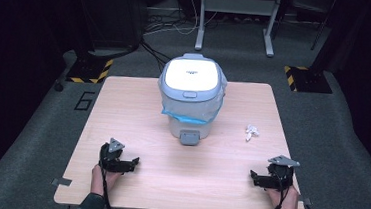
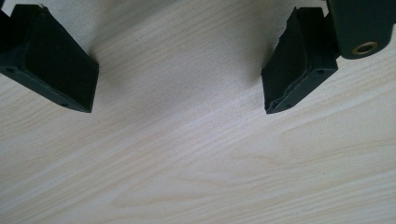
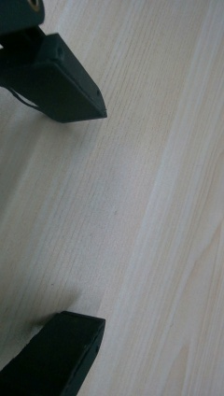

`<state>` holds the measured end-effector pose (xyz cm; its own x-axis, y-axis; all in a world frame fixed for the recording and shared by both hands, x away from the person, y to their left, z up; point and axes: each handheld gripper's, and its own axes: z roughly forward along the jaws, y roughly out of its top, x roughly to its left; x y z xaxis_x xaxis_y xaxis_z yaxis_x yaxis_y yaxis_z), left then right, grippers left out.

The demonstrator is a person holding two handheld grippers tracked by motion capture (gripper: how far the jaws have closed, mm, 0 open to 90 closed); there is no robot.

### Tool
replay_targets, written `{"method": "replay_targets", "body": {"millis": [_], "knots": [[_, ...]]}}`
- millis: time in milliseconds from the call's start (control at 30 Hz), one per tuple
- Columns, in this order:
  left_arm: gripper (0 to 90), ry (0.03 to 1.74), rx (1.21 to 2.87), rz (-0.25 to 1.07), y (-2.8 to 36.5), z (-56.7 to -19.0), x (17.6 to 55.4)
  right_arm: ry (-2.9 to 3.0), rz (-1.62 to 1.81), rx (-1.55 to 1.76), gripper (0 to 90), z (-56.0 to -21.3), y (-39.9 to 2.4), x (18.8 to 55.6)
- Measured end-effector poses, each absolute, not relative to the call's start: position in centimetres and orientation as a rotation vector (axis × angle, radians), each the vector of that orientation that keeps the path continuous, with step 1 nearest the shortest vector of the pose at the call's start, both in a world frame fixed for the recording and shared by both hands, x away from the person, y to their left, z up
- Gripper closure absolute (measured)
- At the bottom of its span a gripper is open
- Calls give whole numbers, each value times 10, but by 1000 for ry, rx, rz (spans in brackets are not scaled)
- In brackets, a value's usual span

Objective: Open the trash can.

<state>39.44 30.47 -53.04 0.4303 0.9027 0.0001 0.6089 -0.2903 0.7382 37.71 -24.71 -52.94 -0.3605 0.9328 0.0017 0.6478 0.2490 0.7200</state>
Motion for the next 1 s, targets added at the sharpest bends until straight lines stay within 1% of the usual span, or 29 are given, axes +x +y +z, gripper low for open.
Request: {"method": "replay_targets", "body": {"millis": [300, 433, 600, 800, 1000], "knots": [[94, 1278, 2013, 559, 305, -530, 395, 2100, 890, 1437, 10, -529, -247, 377], [57, 1285, 2020, 557, 305, -531, 395, 2101, 889, 1432, 10, -529, -248, 378], [33, 1296, 2007, 547, 306, -531, 396, 2103, 890, 1428, 10, -530, -248, 378], [26, 1306, 1993, 519, 308, -530, 396, 2101, 890, 1429, 12, -530, -248, 378], [16, 1293, 1998, 517, 302, -524, 397, 2097, 892, 1435, 15, -530, -248, 378]]}}
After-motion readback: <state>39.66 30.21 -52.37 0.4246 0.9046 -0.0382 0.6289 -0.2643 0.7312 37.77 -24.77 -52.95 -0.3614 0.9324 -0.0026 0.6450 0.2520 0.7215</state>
